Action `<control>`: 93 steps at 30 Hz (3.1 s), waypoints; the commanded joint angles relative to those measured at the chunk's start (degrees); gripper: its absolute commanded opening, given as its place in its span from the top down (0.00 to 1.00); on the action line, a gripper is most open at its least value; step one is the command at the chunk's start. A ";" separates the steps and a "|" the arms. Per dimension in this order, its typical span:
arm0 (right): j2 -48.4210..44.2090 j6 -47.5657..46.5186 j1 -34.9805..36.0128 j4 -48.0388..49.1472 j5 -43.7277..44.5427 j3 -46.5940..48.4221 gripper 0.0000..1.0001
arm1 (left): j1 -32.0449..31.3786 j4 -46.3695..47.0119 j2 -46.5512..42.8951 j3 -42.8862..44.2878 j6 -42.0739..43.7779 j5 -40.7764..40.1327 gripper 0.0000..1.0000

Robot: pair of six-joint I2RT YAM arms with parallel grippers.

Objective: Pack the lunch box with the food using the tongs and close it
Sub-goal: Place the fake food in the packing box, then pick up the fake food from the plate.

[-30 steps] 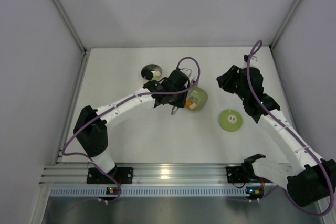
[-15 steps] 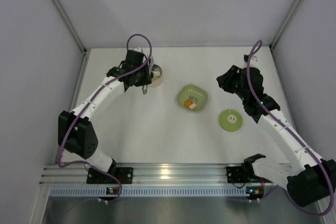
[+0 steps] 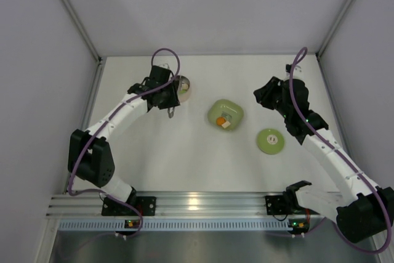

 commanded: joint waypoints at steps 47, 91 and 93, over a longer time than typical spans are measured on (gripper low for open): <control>0.33 -0.20 1.15 1.08 -0.23 0.07 0.75 | -28.59 -5.94 -0.50 -1.46 7.43 3.47 0.48; -0.55 -0.38 1.06 0.91 0.65 -0.99 0.74 | -28.68 -5.86 5.57 -0.24 6.99 3.56 0.62; -0.55 -0.47 1.06 0.91 0.73 -0.99 0.74 | -28.68 -6.03 5.21 -0.06 6.90 3.47 0.62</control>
